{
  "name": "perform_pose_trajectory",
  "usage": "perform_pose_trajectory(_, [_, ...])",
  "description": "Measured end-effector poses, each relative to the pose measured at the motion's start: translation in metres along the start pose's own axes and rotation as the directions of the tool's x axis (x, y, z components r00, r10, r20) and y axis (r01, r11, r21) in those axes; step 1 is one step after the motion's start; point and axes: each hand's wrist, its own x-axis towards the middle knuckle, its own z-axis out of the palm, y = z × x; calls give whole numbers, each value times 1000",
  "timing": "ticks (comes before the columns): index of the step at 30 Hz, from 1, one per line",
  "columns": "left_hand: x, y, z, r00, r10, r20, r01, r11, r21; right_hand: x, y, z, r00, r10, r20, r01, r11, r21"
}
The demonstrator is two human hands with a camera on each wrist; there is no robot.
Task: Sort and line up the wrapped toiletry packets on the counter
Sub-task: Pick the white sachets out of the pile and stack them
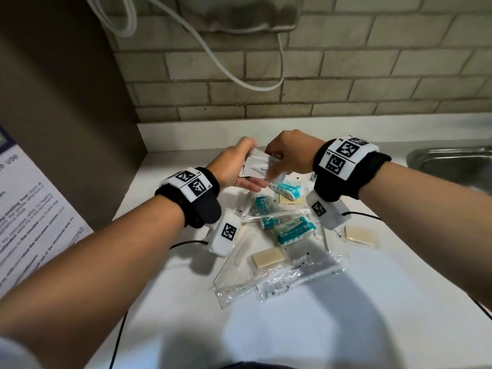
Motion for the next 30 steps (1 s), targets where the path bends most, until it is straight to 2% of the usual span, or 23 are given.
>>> perform_pose_trajectory(2, [3, 7, 9, 999, 17, 27, -19, 997, 77, -1, 4, -4, 1000, 15, 12, -15, 1000, -7])
perform_pose_trajectory(5, [7, 12, 16, 997, 82, -6, -80, 983, 165, -2, 11, -10, 1000, 11, 17, -11, 1000, -9])
perform_pose_trajectory(10, [14, 18, 21, 986, 117, -123, -99, 984, 145, -3, 20, -16, 996, -92, -17, 92, 996, -2])
perform_pose_trajectory(12, [18, 22, 22, 980, 122, -156, -100, 984, 145, -2, 22, -14, 992, -126, 12, 126, 992, -12])
perform_pose_trajectory(16, [26, 25, 30, 980, 96, -173, -80, 992, 96, 4, 31, -6, 993, -119, 20, 121, 982, -144])
perform_pose_trajectory(18, [28, 25, 35, 982, 73, -175, -61, 995, 75, 4, 37, -5, 995, -99, 17, 100, 983, -157])
perform_pose_trajectory(22, [34, 19, 49, 986, 44, -162, -23, 991, 130, 4, 51, 2, 996, -73, 52, 75, 996, -46])
perform_pose_trajectory(25, [43, 13, 60, 980, 100, -169, -62, 974, 216, 6, 62, 10, 998, -55, 41, 55, 998, 3])
perform_pose_trajectory(28, [51, 11, 68, 972, 150, -179, -108, 968, 226, 1, 77, 16, 998, -48, 48, 44, 996, 77])
perform_pose_trajectory(30, [55, 9, 70, 969, 171, -180, -128, 965, 228, -4, 93, 18, 998, 3, 57, -10, 993, 122])
